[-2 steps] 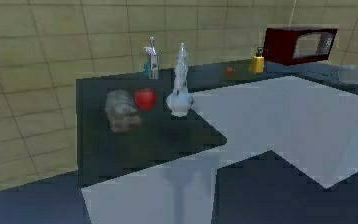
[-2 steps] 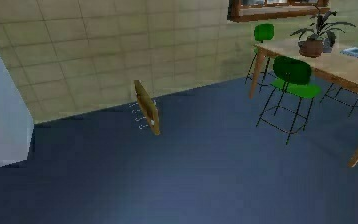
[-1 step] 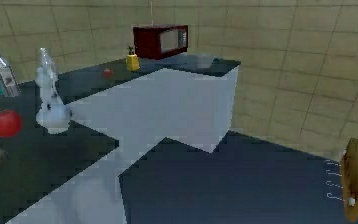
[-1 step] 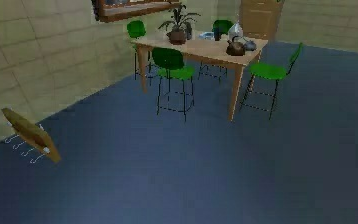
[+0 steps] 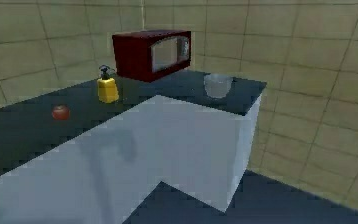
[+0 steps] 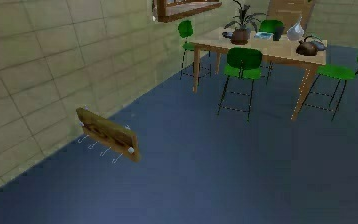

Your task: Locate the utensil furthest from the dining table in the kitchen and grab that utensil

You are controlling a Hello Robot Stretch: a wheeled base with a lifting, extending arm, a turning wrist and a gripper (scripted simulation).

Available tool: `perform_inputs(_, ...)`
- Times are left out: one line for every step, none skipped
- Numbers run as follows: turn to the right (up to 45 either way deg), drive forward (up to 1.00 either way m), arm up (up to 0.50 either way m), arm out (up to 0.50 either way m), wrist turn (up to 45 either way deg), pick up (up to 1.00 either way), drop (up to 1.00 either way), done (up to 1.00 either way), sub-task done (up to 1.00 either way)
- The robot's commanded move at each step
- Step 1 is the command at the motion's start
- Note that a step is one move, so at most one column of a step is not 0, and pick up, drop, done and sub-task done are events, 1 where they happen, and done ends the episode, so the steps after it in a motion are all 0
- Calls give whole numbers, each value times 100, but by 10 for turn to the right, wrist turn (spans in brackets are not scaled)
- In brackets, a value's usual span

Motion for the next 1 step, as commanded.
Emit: perform_inputs(-90,0,0,0,0,0,0,0,0)
